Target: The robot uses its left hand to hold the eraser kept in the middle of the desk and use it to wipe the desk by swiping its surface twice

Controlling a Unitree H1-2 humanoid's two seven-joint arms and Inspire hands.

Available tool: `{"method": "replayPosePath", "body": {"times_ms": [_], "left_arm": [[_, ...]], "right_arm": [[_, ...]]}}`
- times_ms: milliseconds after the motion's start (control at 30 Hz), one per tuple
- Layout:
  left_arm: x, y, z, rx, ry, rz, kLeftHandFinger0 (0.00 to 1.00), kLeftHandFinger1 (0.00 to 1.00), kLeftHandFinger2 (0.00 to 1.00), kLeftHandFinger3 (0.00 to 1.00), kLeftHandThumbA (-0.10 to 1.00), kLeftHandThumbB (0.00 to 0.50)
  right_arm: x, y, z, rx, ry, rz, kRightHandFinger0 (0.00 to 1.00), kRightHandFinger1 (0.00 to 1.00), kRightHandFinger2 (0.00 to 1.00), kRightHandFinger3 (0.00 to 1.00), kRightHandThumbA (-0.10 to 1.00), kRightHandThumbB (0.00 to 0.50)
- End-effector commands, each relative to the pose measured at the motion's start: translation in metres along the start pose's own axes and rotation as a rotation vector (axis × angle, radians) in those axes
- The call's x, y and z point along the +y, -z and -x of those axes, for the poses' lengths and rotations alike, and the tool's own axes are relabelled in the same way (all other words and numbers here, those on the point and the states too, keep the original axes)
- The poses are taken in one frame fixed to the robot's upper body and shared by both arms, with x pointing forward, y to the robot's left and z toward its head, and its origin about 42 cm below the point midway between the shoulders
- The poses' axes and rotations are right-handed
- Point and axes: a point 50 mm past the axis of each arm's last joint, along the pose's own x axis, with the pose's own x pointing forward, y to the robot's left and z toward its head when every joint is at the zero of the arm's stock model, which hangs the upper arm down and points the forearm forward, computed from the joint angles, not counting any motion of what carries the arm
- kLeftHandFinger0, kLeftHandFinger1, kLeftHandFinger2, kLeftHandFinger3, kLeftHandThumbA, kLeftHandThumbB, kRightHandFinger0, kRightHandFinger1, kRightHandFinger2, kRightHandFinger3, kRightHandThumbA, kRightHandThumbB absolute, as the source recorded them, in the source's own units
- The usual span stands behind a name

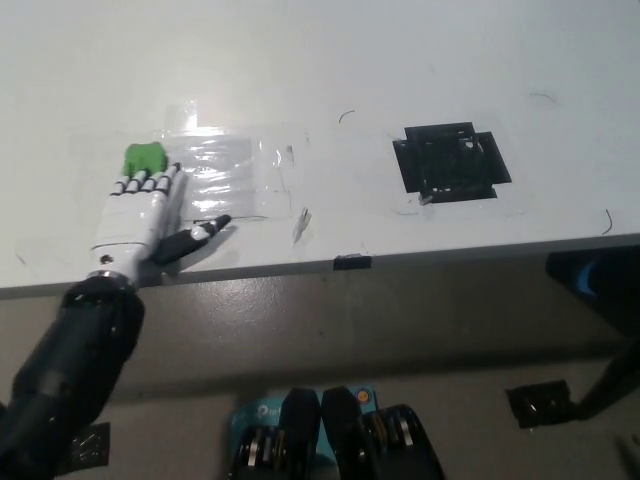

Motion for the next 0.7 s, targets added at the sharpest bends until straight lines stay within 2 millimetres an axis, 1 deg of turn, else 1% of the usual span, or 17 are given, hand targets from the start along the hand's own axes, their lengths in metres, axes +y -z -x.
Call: {"method": "replayPosePath", "body": {"times_ms": [0,33,67,133,167,233,267,300,333,367,400,433,533,567,600,633,667], "left_arm": [[-0.069,0.071,0.068,0.274,0.361,0.006,1.0,1.0,1.0,1.0,1.0,0.419],[-0.071,0.073,0.071,0.277,0.364,0.009,1.0,1.0,1.0,1.0,1.0,0.416],[-0.073,0.076,0.075,0.28,0.366,0.013,1.0,1.0,1.0,1.0,1.0,0.405],[-0.075,0.077,0.077,0.284,0.37,0.032,1.0,1.0,1.0,1.0,1.0,0.404],[-0.076,0.078,0.078,0.283,0.375,0.035,1.0,1.0,1.0,1.0,1.0,0.401],[-0.08,0.077,0.081,0.283,0.386,0.049,1.0,1.0,1.0,1.0,1.0,0.397],[-0.081,0.075,0.082,0.279,0.387,0.052,1.0,1.0,1.0,1.0,1.0,0.403],[-0.082,0.075,0.082,0.278,0.388,0.052,1.0,1.0,1.0,1.0,1.0,0.405],[-0.082,0.073,0.082,0.278,0.389,0.048,1.0,1.0,1.0,1.0,1.0,0.405],[-0.082,0.072,0.082,0.278,0.389,0.046,1.0,1.0,1.0,1.0,1.0,0.404],[-0.083,0.069,0.08,0.273,0.387,0.039,1.0,1.0,1.0,1.0,1.0,0.426],[-0.083,0.067,0.079,0.267,0.384,0.039,1.0,1.0,1.0,1.0,1.0,0.434],[-0.081,0.061,0.076,0.253,0.37,0.056,1.0,1.0,1.0,1.0,1.0,0.439],[-0.079,0.059,0.072,0.231,0.343,0.068,1.0,1.0,1.0,1.0,1.0,0.445],[-0.078,0.057,0.07,0.223,0.335,0.073,1.0,1.0,1.0,1.0,1.0,0.45],[-0.069,0.052,0.061,0.197,0.281,0.085,1.0,1.0,1.0,1.0,1.0,0.453],[-0.059,0.048,0.054,0.179,0.252,0.101,1.0,1.0,1.0,1.0,1.0,0.432]], "right_arm": [[-0.009,-0.013,-0.004,-0.086,0.019,-0.026,1.0,1.0,1.0,1.0,1.0,0.169],[-0.01,-0.012,-0.003,-0.084,0.018,-0.017,1.0,1.0,1.0,1.0,1.0,0.153],[-0.011,-0.012,-0.003,-0.089,0.024,-0.006,1.0,1.0,1.0,1.0,1.0,0.149],[-0.012,-0.011,-0.003,-0.09,0.023,-0.005,1.0,1.0,1.0,1.0,1.0,0.145],[-0.013,-0.011,-0.004,-0.093,0.03,-0.004,1.0,1.0,1.0,1.0,1.0,0.122],[-0.013,-0.011,-0.004,-0.089,0.033,0.002,1.0,1.0,1.0,1.0,1.0,0.106],[-0.013,-0.011,-0.003,-0.085,0.031,-0.004,1.0,1.0,1.0,1.0,1.0,0.12],[-0.013,-0.011,-0.002,-0.084,0.031,-0.004,1.0,1.0,1.0,1.0,1.0,0.121],[-0.013,-0.01,-0.002,-0.08,0.038,0.0,1.0,1.0,1.0,1.0,1.0,0.136],[-0.013,-0.01,-0.002,-0.078,0.041,0.002,1.0,1.0,1.0,1.0,1.0,0.136],[-0.013,-0.009,-0.002,-0.078,0.029,-0.009,1.0,1.0,1.0,1.0,1.0,0.131],[-0.014,-0.009,-0.001,-0.072,0.026,-0.019,1.0,1.0,1.0,1.0,1.0,0.139],[-0.015,-0.01,0.0,-0.078,0.028,-0.011,1.0,1.0,1.0,1.0,1.0,0.137],[-0.015,-0.01,0.0,-0.075,0.021,-0.017,1.0,1.0,1.0,1.0,1.0,0.121],[-0.016,-0.01,-0.001,-0.074,0.017,-0.016,1.0,1.0,1.0,1.0,1.0,0.121],[-0.017,-0.011,-0.001,-0.078,0.022,-0.011,1.0,1.0,1.0,1.0,1.0,0.1],[-0.017,-0.011,-0.001,-0.085,0.022,-0.005,1.0,1.0,1.0,1.0,1.0,0.084]]}}
